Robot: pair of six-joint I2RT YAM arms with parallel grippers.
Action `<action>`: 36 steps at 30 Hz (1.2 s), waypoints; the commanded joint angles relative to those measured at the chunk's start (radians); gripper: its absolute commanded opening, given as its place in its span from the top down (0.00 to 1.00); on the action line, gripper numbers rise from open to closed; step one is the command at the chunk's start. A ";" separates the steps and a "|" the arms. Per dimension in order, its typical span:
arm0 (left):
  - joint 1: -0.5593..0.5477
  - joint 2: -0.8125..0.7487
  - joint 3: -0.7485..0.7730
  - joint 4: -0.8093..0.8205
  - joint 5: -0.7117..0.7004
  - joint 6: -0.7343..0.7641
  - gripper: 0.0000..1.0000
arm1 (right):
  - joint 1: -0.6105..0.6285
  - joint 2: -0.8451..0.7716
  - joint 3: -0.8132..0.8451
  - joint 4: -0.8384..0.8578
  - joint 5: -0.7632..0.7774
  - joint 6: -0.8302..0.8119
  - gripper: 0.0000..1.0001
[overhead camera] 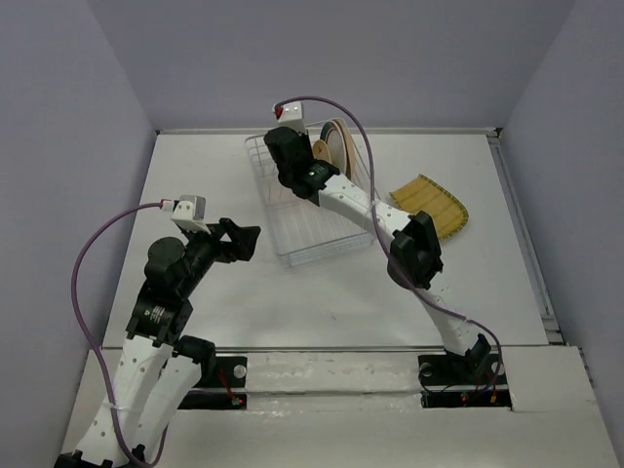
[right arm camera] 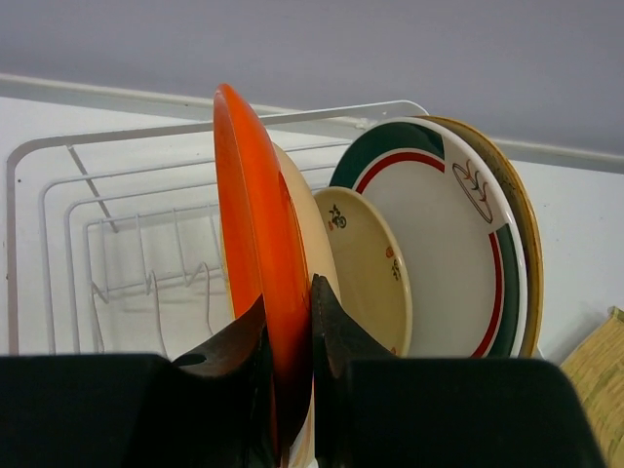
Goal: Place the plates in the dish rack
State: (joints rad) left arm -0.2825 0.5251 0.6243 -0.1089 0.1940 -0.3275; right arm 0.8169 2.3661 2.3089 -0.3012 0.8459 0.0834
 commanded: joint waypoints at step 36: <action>0.003 -0.005 0.041 0.031 -0.019 0.008 0.01 | 0.094 -0.104 -0.010 0.200 0.042 -0.384 0.93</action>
State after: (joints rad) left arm -0.2825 0.5251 0.6243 -0.1112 0.1814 -0.3271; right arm 0.8837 2.3226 2.2581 -0.1314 0.9024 -0.2958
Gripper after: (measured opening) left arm 0.990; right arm 0.169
